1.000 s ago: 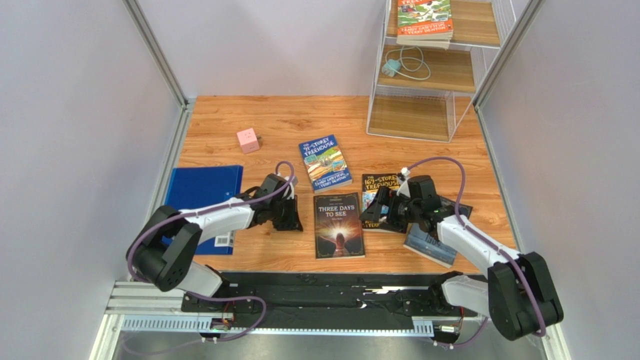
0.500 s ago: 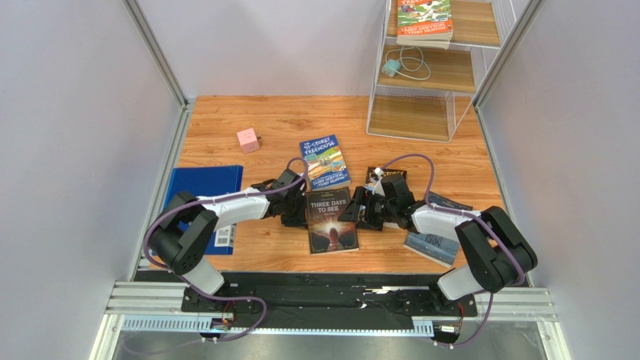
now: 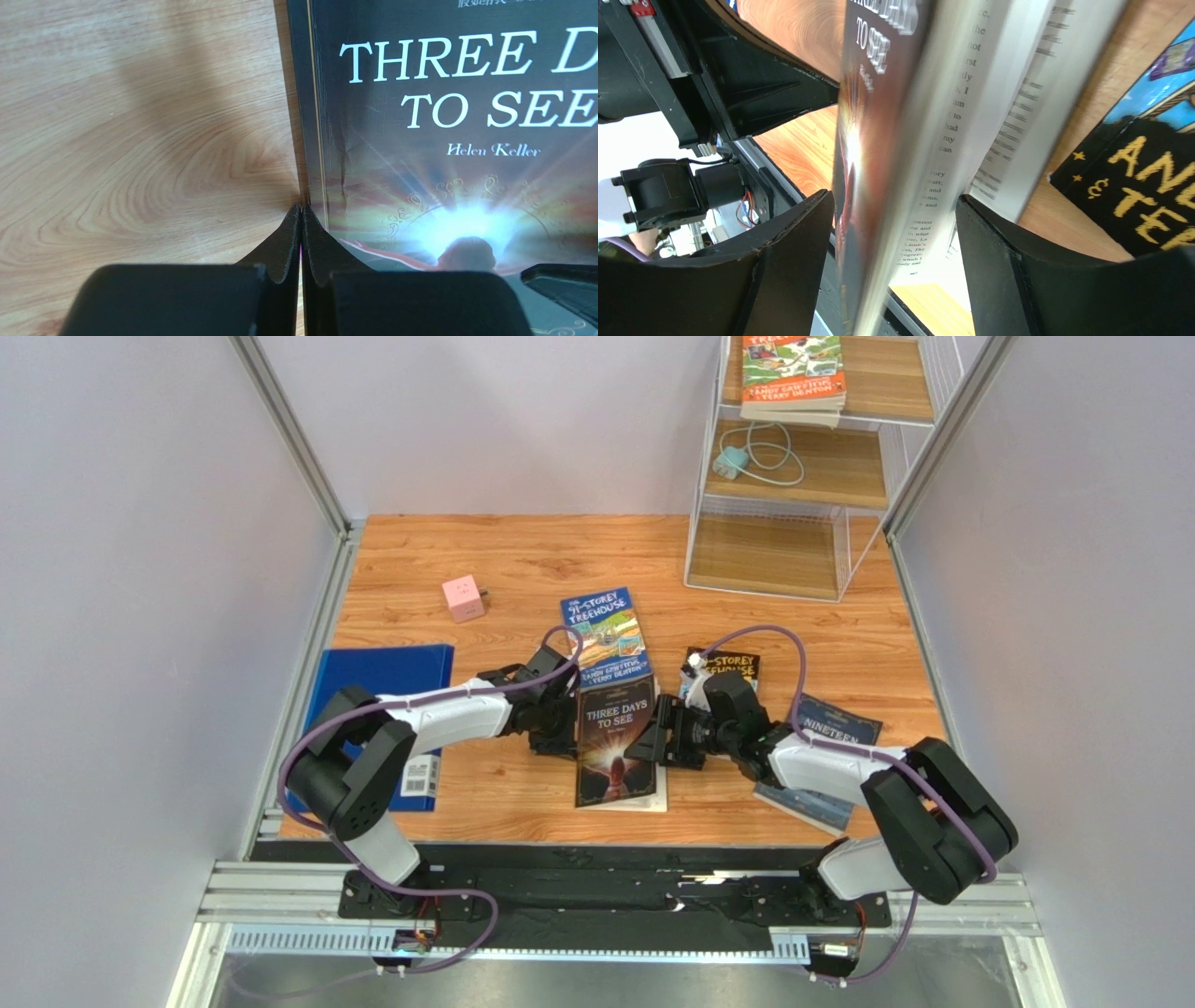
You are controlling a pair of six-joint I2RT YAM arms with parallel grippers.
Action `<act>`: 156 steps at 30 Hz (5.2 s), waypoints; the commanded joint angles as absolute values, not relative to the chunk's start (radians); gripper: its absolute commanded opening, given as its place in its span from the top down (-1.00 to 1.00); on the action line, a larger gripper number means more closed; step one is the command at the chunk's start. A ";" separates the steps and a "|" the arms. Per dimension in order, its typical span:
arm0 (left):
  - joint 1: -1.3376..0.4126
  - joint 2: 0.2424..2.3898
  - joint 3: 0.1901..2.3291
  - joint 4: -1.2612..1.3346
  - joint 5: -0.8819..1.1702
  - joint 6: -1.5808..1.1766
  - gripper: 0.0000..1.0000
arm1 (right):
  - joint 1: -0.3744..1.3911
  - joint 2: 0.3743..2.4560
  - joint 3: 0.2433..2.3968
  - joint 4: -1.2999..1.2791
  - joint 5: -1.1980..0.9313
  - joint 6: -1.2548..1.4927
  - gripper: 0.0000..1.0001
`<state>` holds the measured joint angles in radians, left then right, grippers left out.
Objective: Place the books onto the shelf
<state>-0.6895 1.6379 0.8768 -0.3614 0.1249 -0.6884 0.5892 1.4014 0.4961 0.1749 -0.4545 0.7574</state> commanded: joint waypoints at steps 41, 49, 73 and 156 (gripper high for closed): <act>-0.632 0.955 0.661 0.083 0.351 -0.575 -0.98 | 0.601 1.028 0.657 0.369 -0.765 0.735 1.00; -0.634 0.993 0.742 0.108 0.390 -0.569 1.00 | 0.606 1.029 0.776 -0.096 -0.440 0.566 0.73; -0.632 0.979 0.900 0.169 0.563 -0.590 1.00 | 0.591 0.861 0.440 0.332 -0.466 0.715 -1.00; -0.661 1.212 0.397 0.319 0.342 -0.491 -0.73 | -0.184 2.063 2.517 -0.094 -1.170 1.413 0.88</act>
